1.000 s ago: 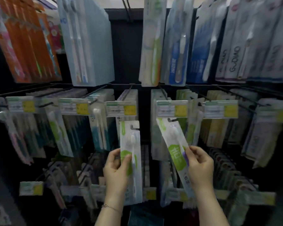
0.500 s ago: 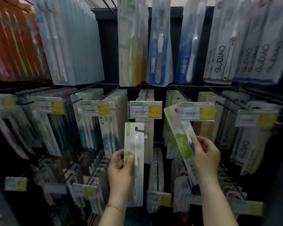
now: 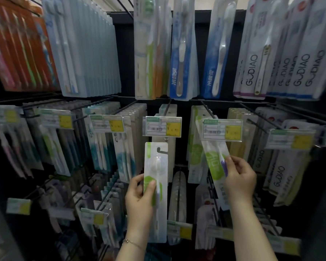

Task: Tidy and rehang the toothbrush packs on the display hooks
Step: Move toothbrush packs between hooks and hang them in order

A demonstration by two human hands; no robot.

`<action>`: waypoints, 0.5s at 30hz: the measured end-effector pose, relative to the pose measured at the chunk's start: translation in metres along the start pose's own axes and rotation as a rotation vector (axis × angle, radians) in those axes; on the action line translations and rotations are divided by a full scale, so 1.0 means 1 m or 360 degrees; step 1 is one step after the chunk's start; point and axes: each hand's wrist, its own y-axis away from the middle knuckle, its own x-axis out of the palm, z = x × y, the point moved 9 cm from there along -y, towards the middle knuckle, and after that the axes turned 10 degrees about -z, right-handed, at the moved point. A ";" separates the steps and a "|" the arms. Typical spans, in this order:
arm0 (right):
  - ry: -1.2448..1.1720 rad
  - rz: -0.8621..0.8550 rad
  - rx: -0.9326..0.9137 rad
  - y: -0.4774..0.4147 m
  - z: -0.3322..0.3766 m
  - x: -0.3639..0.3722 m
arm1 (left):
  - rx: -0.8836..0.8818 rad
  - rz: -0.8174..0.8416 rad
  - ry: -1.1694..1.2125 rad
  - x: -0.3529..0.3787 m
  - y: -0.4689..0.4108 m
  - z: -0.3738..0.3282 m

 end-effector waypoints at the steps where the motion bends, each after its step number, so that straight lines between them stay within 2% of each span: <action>1: 0.0004 0.0012 0.0012 0.002 -0.002 0.001 | -0.0001 -0.0001 0.0010 0.000 0.001 0.000; 4: 0.0075 0.0041 -0.0001 0.007 -0.007 0.007 | 0.0005 0.0016 0.0019 0.002 0.005 0.002; 10: 0.0257 -0.0073 -0.0102 0.014 -0.007 -0.006 | 0.0146 0.0141 -0.0042 0.019 0.015 -0.006; 13: 0.0358 -0.0133 -0.0340 0.017 0.006 -0.014 | 0.0165 0.0193 -0.0061 0.034 0.021 -0.007; 15: 0.0275 0.0031 -0.0444 0.023 0.013 -0.007 | 0.0171 0.0216 -0.0056 0.045 0.025 -0.009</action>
